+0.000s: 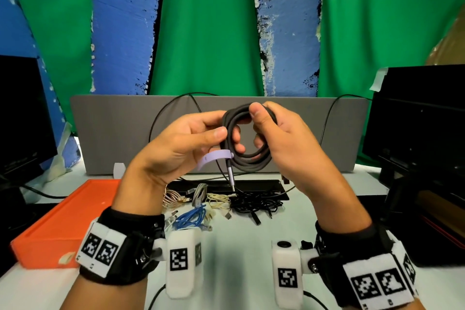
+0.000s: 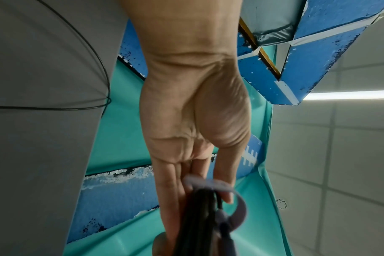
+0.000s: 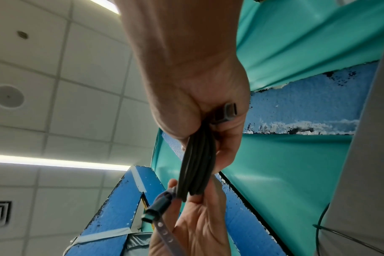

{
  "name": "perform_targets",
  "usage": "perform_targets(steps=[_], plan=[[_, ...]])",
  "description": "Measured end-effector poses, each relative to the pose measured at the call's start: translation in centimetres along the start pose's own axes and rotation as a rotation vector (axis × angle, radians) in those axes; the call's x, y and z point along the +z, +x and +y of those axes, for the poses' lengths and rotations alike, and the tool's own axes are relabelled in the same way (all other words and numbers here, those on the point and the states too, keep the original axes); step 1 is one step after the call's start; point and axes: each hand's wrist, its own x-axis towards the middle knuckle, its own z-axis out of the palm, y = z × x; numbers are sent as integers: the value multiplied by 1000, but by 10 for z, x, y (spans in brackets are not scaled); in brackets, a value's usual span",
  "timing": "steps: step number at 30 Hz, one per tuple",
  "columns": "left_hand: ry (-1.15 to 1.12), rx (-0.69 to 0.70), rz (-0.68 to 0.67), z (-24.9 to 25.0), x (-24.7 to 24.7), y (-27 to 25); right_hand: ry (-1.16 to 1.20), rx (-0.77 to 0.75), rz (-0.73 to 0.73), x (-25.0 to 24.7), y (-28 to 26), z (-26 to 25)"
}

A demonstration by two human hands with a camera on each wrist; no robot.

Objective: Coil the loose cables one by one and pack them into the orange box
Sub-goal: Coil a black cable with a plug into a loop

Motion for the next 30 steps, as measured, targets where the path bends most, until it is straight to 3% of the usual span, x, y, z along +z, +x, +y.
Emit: perform_targets(steps=[3, 7, 13, 16, 21, 25, 28, 30], plan=[[121, -28, 124, 2, 8, 5, -8, -1, -17, 2, 0, -1], [475, 20, 368, 2, 27, 17, -109, -14, 24, 7, 0, 0], [895, 239, 746, -13, 50, 28, -260, -41, 74, 13, 0, 1], [952, 357, 889, -18, 61, 29, -256, -34, 63, 10, 0, -1], [1091, 350, 911, -22, 67, 31, -223, -25, -40, 0, -3, -3], [1211, 5, 820, -19, 56, 26, -349, -36, -170, 7, -4, -1], [1281, -31, 805, -13, 58, 23, -340, -35, -175, 8, -3, 1], [1480, -48, 797, -11, 62, 23, -303, -27, -174, 6, -2, 1]])
